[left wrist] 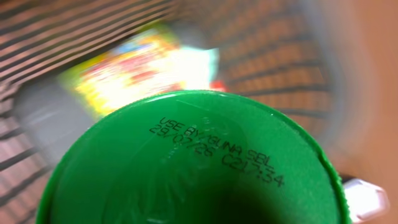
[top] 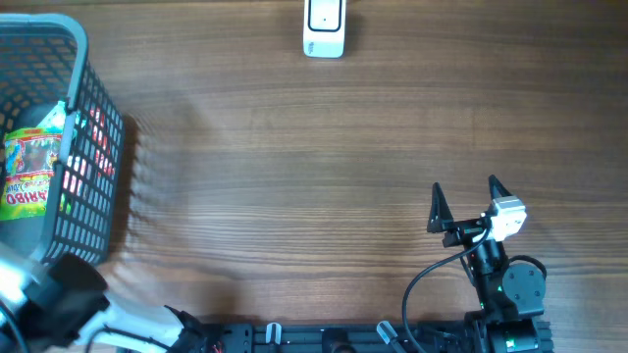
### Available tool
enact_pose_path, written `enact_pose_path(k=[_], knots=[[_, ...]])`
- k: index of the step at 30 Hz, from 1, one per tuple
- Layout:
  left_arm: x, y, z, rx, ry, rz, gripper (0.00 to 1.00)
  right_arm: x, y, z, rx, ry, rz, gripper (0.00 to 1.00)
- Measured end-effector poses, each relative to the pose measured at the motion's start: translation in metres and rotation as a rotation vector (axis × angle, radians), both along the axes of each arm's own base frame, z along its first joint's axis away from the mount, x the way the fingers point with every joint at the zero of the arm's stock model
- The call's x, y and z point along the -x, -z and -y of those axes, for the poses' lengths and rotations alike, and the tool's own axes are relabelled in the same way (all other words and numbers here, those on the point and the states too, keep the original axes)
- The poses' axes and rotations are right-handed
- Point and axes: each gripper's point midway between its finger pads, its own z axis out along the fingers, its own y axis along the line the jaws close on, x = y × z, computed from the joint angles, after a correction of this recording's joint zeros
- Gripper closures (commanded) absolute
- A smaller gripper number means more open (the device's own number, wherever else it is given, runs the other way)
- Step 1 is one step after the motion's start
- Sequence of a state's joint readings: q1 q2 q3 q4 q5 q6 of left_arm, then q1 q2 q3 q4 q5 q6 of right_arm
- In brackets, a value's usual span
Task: Scan the item barcode
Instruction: 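Lift the jar out and place it on the table center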
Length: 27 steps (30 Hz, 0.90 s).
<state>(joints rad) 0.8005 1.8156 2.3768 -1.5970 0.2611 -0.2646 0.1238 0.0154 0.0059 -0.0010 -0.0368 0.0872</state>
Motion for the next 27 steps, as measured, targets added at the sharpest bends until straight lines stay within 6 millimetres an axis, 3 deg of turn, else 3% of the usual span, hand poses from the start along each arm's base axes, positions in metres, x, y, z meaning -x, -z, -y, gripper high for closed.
enact_pose_path(k=[2, 4, 6, 9, 12, 14, 16, 18, 20, 24, 27], knots=[[-0.009, -0.039, 0.036, -0.026, 0.097, 0.137, 0.48, 0.0, 0.0, 0.0, 0.0, 0.0, 0.0, 0.0], [-0.013, -0.064, 0.075, -0.041, 0.196, 0.212, 0.47, 0.0, 0.0, 0.0, 0.0, 0.0, 0.0, 0.01], [-0.018, -0.086, 0.136, -0.04, 0.36, 0.28, 0.48, 0.0, 0.0, 0.0, 0.0, 0.0, 0.0, 0.0], [-0.023, -0.095, 0.214, -0.009, 0.585, 0.309, 0.48, 0.0, 0.0, 0.0, 0.0, 0.0, -0.001, 0.0], [-0.034, -0.082, 0.288, 0.007, 0.77, 0.265, 0.48, 0.0, 0.0, 0.0, 0.0, 0.0, 0.0, 0.0], [-0.045, -0.065, 0.335, -0.001, 0.862, 0.221, 0.47, 0.0, 0.0, 0.0, 0.0, 0.0, 0.0, 0.0], [-0.062, -0.032, 0.386, -0.033, 0.912, 0.152, 0.46, 0.0, 0.0, 0.0, 0.0, 0.0, 0.0, 0.0], [-0.072, -0.001, 0.418, -0.063, 0.907, 0.091, 0.45, 0.0, 0.0, 0.0, 0.0, 0.0, 0.0, 0.0], [-0.081, 0.046, 0.454, -0.122, 0.857, 0.023, 0.45, 0.0, 0.0, 0.0, 0.0, 0.0, 0.0, 0.0], [-0.081, 0.123, 0.496, -0.181, 0.774, -0.041, 0.41, 0.0, 0.0, 0.0, 0.003, 0.0, 0.0, 0.0], [-0.071, 0.177, 0.506, -0.195, 0.721, -0.077, 0.42, 0.0, 0.0, 0.0, 0.003, 0.0, 0.0, 0.0]])
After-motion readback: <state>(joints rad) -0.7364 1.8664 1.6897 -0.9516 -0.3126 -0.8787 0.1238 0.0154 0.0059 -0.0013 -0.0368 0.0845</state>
